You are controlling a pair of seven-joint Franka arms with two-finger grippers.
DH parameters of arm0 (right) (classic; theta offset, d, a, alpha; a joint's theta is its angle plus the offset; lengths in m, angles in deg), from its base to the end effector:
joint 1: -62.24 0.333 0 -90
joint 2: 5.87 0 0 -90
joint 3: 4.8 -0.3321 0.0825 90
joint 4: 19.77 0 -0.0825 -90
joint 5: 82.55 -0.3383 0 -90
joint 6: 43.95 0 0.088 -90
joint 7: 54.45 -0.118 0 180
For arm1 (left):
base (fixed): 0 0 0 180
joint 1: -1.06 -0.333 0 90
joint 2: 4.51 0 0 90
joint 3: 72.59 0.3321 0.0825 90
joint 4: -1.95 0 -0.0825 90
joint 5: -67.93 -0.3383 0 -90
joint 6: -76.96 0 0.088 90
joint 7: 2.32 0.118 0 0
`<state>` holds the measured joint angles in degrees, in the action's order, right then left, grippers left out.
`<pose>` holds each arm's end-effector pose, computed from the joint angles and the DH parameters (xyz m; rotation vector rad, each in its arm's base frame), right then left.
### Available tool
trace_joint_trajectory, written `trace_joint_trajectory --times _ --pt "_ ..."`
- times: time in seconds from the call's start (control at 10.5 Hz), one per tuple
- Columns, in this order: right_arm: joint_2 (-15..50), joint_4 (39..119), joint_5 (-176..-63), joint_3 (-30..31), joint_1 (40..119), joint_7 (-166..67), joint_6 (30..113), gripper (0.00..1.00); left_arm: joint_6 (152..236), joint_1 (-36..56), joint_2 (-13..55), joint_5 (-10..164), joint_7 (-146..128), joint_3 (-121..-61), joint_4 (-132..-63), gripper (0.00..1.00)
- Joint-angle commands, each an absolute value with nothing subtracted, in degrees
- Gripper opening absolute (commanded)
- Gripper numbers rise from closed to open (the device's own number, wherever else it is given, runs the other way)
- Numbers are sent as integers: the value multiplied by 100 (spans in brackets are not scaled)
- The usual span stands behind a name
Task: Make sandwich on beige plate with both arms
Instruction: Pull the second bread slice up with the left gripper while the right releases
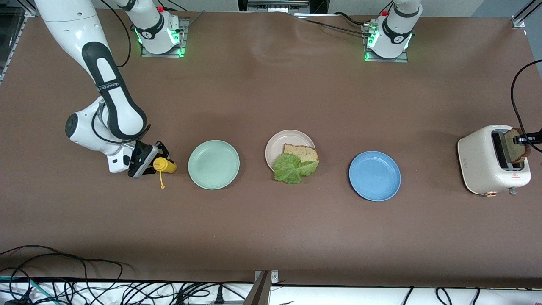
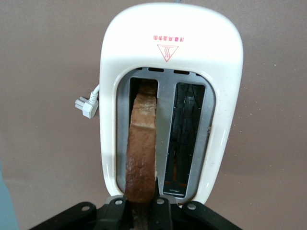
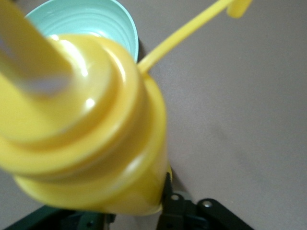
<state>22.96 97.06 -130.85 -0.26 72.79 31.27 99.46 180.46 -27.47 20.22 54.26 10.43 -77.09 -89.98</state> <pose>0.5714 0.0616 0.2308 -2.4784 -1.2175 -0.3731 0.5482 0.2757 0.3895 -2.9982 -0.1768 0.4164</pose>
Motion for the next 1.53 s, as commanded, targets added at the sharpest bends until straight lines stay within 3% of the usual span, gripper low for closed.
trace_joint_trajectory --times 0.0,0.1,0.38,0.48,0.67,1.05,1.43 --pt "2279 9607 -13448 -146 7164 3248 9906 94 17770 -2751 1766 5246 1086 -7821 -8867 0" --pt "2270 9546 -13502 -137 7164 3230 9897 100 17568 -2698 1599 5246 1052 -7865 -8858 0" --pt "2165 9545 -13520 -120 7147 3090 9879 100 17024 -2392 1028 5246 1051 -7917 -8840 0" --pt "2156 9545 -13520 -85 7146 3090 9835 100 16499 -2181 887 5246 1034 -8022 -8658 0" --pt "2077 9589 -13511 3 7120 3072 9730 100 15583 -1724 911 5281 1025 -8163 -8060 0" --pt "1787 9852 -13511 153 7111 2607 9361 100 15290 -1065 1025 6087 718 -8340 -8032 0" --pt "1594 10080 -13511 223 7120 2307 8824 100 15017 -545 1692 7624 709 -8349 -8049 0"
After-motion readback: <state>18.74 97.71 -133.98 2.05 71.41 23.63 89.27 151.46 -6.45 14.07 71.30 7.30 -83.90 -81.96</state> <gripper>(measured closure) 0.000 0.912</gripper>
